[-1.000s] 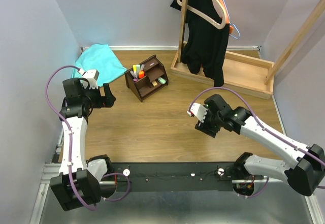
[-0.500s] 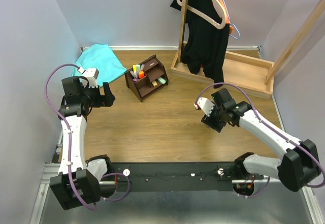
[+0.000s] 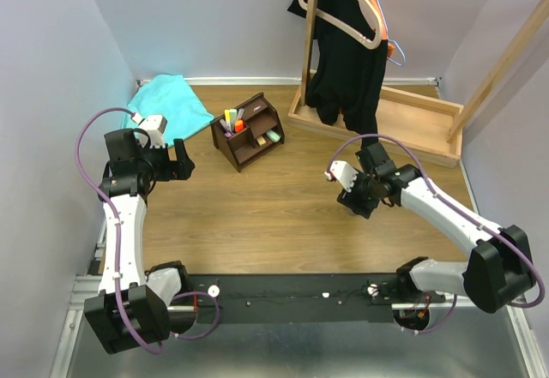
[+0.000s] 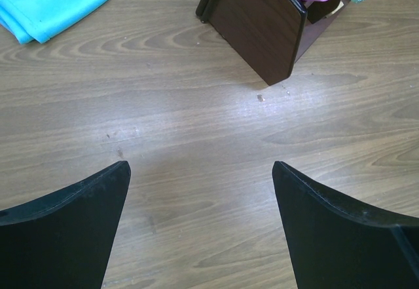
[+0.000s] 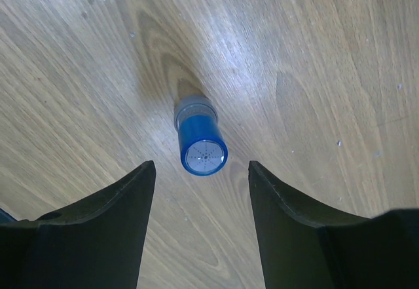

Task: Sort the stationery into containers
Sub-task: Pick up the stationery from the center of the board.

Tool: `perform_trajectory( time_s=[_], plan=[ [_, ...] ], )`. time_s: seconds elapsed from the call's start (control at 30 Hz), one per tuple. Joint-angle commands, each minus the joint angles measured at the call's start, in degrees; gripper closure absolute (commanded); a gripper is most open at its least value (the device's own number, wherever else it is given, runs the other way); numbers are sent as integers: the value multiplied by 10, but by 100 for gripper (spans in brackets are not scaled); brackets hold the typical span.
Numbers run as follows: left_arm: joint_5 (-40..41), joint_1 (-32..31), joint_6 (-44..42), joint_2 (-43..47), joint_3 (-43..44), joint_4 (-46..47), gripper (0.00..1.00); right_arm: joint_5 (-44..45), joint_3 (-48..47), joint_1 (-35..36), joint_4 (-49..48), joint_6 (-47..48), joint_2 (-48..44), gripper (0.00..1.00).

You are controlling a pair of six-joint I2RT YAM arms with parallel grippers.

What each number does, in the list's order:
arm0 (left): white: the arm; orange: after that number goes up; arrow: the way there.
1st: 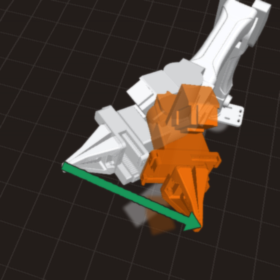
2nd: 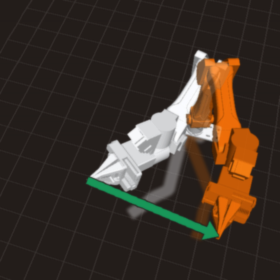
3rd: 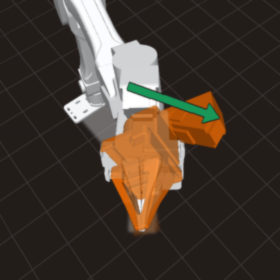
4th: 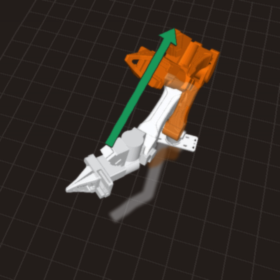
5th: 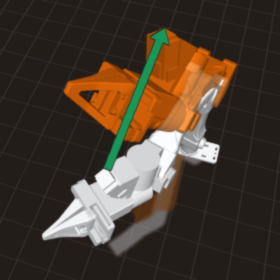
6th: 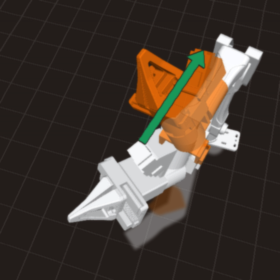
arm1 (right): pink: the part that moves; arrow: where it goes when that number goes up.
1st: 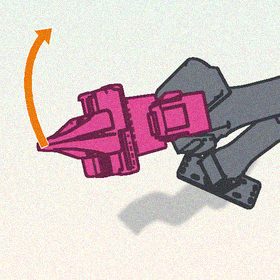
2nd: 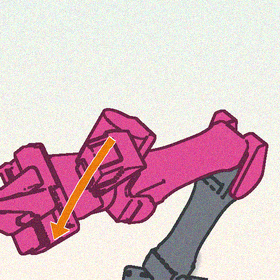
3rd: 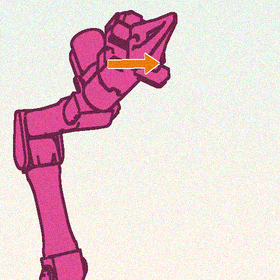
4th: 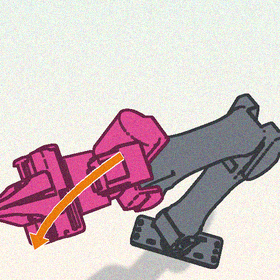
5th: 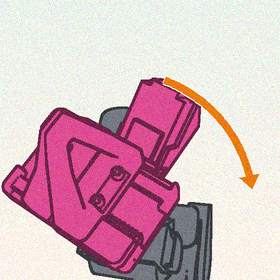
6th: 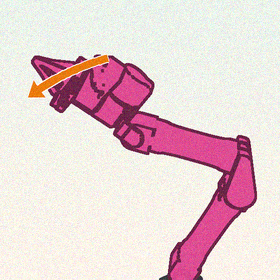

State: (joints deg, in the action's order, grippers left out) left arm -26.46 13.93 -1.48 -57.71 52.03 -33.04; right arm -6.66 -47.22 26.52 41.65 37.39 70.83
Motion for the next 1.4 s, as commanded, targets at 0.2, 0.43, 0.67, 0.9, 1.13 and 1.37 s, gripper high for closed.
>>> perform_trajectory(
  time_s=[0.2, 0.43, 0.67, 0.9, 1.13, 1.37],
  plan=[
    [-7, 4, -1, 9, 3, -8, 1, -27, -30, -2, -12, 4, 60, 35],
    [-8, 4, 3, 12, -7, -1, 1, -23, -31, -2, -11, 12, 64, 39],
    [-10, 4, 5, 9, -11, 3, 1, -21, -35, -2, -17, 4, 77, 50],
    [-12, 4, 9, 6, -12, 10, 1, -19, -41, -2, -18, 4, 92, 65],
    [-11, 4, 9, 7, -13, 13, 1, -36, -89, -3, 16, 7, 102, 83],
    [-11, 4, 12, 8, -14, 25, 1, -66, -265, -2, 69, -3, 163, 85]
  ],
)
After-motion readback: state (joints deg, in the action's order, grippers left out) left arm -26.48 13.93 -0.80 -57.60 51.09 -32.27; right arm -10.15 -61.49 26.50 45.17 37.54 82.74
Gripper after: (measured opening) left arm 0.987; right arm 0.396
